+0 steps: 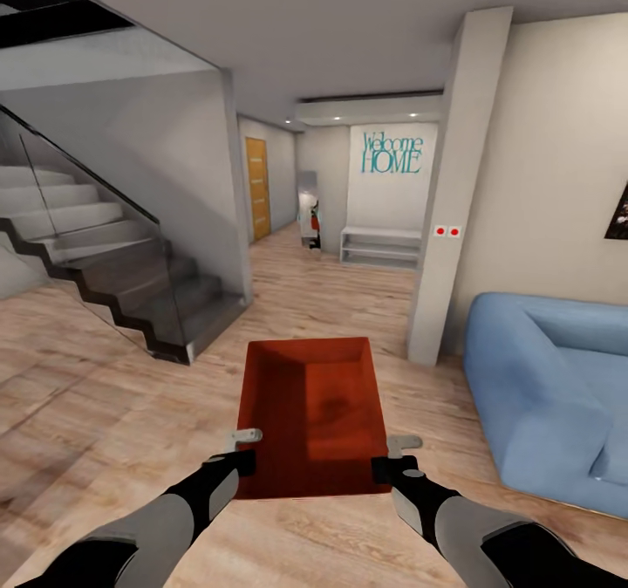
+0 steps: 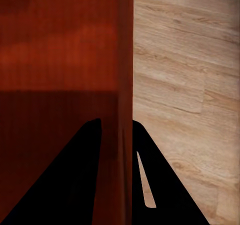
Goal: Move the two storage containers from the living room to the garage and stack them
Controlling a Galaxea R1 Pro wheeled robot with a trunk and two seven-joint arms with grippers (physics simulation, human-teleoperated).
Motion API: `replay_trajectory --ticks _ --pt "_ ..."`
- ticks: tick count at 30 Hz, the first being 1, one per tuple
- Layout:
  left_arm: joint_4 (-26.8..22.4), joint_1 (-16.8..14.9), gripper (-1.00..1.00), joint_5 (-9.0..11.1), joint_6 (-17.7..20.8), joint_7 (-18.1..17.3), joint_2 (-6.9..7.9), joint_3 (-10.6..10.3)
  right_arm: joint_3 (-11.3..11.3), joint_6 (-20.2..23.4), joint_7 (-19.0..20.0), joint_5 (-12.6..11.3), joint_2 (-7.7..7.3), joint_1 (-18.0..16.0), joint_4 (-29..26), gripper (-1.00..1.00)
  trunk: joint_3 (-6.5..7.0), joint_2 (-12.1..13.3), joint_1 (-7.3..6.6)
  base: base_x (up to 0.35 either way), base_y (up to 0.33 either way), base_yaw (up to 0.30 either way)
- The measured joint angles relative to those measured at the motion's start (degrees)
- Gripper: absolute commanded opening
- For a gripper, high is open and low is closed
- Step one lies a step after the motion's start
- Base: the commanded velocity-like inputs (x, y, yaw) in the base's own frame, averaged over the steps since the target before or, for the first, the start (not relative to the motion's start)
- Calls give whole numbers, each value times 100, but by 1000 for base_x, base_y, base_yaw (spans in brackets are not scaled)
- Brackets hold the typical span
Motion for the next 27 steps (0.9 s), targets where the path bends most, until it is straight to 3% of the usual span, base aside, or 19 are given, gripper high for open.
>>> replay_trajectory --ticks 27 --pt "0 0 -100 0 0 -7 5 0 2 0 -9 0 6 0 0 -100 0 0 0 323 0 -1"
